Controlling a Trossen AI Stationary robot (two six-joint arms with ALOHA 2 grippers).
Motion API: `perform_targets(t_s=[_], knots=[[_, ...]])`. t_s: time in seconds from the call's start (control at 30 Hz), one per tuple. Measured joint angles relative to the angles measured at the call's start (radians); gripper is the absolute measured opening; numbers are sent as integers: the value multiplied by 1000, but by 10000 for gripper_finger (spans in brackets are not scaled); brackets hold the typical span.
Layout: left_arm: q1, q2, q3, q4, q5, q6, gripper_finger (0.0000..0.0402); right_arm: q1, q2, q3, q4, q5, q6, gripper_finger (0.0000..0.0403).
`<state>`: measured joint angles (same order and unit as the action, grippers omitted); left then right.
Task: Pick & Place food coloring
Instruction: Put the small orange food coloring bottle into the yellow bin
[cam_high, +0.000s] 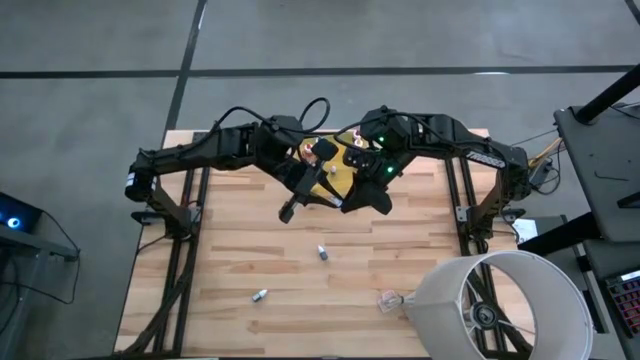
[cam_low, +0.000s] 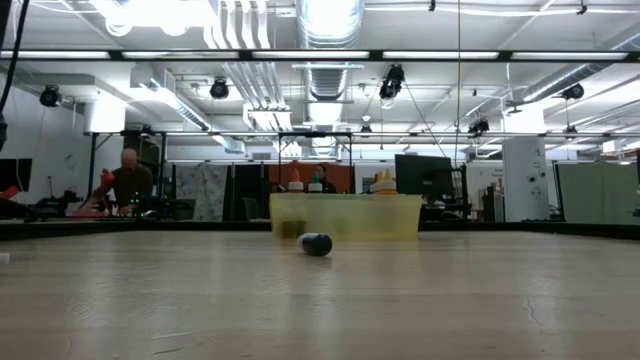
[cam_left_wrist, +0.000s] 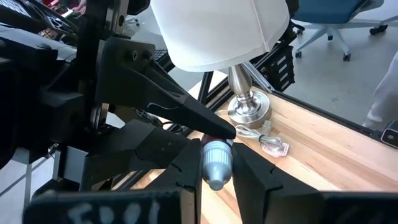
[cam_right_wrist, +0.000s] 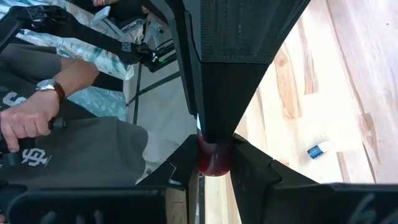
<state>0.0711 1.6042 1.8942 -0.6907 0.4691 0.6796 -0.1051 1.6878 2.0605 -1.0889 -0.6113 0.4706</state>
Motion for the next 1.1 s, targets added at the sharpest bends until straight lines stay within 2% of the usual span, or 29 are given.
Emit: perform_targets(t_s=[0.27,0.7,1.1], knots=[[0,0,0,0,0,-5,43,0,0,0,0,0,0,71],[0,-1,0,4,0,-26,44,-1,-5,10,73,5,34,140],[8,-1,0,-61,-24,-27,44,0,-57,11,-39,5,9,164]])
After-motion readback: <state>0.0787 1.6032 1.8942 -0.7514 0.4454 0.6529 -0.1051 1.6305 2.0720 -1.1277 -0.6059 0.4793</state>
